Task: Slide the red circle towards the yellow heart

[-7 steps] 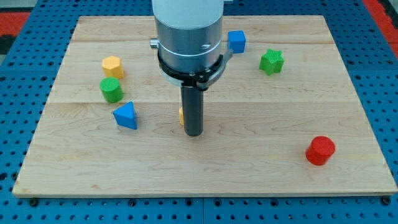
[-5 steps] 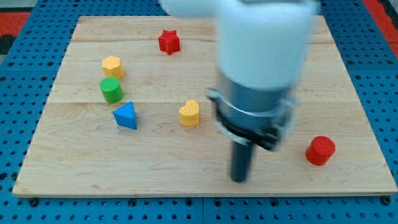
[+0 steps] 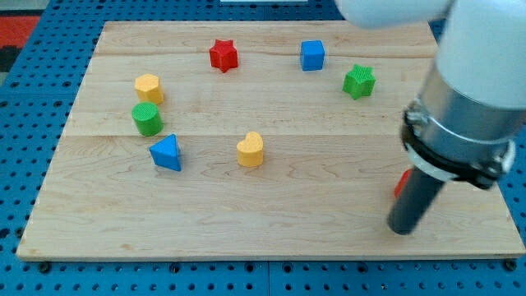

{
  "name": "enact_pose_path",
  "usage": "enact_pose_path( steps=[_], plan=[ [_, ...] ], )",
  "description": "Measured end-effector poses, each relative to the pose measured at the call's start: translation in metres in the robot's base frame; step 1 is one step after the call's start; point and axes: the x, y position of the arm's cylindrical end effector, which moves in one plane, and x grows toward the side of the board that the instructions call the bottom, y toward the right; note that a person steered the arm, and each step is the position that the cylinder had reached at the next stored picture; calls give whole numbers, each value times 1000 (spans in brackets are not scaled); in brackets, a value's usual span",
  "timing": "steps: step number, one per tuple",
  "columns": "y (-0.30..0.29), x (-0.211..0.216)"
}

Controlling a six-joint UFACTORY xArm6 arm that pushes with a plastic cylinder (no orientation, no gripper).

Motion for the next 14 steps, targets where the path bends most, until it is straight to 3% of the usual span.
enact_pose_path(
  steps=[1,2,3,5,6,8,9,10,11,13,14],
  plan=[
    [71,-4],
    [41,-59],
    [10,-80],
    [73,-55],
    [34,-13],
    [-33,-56],
    [-10,-56],
    [-27,-83],
    [-106,-85],
    [-90,-111],
    [-132,-133]
  ],
)
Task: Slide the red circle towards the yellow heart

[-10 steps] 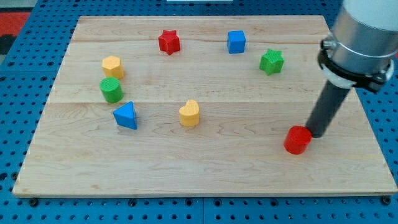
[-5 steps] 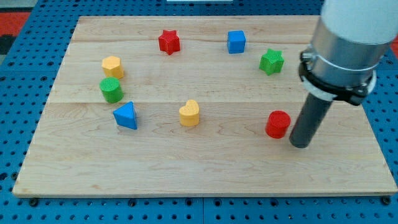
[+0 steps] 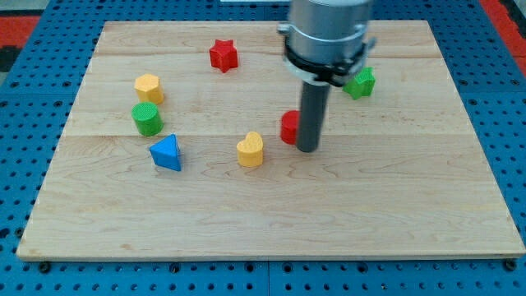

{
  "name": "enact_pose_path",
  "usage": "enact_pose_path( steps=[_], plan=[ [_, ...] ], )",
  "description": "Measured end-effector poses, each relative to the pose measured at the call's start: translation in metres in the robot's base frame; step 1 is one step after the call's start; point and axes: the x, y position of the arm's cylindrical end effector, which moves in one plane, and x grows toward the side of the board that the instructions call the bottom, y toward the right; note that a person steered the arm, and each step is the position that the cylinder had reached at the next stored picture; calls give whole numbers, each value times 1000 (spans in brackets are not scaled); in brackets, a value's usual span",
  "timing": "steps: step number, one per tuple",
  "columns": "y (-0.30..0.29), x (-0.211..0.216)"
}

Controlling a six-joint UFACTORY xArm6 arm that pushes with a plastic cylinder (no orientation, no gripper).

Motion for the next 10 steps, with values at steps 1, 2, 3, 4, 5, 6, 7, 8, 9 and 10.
enact_pose_path(
  steps=[1,2,3,4,5,6,7,8,9,10],
  plan=[
    [10,-19],
    [-22,-30],
    [-31,-39],
    [1,-45],
    [-16,-53],
    [10,-97],
    [-38,-87],
    [-55,-69],
    [-55,-69],
    [-59,-70]
  ],
)
